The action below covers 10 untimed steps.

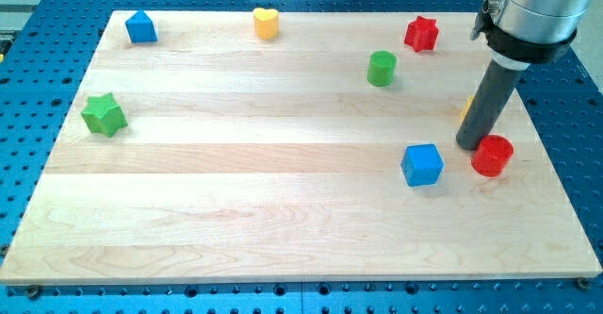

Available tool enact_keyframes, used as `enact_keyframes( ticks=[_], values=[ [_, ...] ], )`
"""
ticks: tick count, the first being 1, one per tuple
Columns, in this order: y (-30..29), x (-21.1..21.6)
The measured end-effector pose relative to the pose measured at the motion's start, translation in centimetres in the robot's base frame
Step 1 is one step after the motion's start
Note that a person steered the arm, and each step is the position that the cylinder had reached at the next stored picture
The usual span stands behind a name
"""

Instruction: Keep red circle and cube parallel to each other

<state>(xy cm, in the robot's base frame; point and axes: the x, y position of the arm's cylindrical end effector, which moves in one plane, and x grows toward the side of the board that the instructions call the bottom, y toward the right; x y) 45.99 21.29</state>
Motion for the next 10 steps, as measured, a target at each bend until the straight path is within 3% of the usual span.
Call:
enact_keyframes(
  ticks=[4, 10],
  values=[
    [-1.1, 0.0],
    [-10.2, 2.3]
  ],
)
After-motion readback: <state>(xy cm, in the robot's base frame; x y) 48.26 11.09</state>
